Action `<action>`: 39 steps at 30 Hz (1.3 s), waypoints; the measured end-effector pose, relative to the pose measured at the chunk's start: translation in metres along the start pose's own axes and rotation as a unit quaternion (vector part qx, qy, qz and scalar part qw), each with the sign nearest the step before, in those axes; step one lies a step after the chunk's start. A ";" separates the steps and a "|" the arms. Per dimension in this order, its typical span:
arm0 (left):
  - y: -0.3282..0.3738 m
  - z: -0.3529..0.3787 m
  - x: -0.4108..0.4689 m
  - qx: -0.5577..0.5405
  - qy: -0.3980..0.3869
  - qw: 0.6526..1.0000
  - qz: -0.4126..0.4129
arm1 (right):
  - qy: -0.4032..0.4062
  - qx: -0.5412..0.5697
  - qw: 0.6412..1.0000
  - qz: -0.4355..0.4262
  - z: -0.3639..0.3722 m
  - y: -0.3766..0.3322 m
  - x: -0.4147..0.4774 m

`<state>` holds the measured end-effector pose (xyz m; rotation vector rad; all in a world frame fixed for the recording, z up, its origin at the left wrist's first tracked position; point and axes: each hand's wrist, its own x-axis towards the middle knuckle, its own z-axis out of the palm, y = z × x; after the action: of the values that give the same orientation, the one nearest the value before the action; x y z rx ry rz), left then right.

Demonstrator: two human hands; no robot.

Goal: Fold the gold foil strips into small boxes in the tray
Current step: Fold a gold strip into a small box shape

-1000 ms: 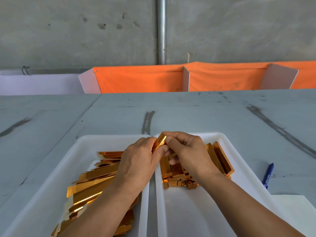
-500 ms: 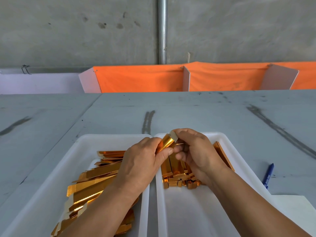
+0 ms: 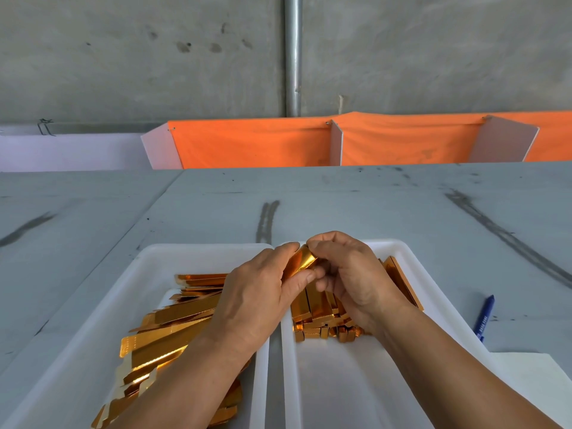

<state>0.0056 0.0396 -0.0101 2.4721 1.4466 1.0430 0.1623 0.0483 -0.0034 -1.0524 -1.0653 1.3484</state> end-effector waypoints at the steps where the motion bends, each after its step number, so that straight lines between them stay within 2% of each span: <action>1: 0.000 0.000 0.000 -0.006 0.000 1.000 0.004 | 0.000 0.001 1.000 -0.001 0.000 0.000 0.000; 22: -0.002 0.001 -0.002 0.009 -0.017 1.000 0.020 | 0.006 0.057 0.997 0.052 -0.006 -0.009 0.001; 31: -0.002 0.001 -0.002 0.024 -0.022 0.999 0.021 | 0.040 0.029 0.997 0.055 -0.005 -0.013 -0.002; 39: -0.003 0.001 -0.001 0.020 -0.025 0.999 0.017 | 0.032 0.013 0.998 0.058 -0.005 -0.013 -0.002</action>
<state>0.0035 0.0407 -0.0128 2.5393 1.4296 0.9599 0.1698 0.0466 0.0083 -1.1451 -0.9493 1.4070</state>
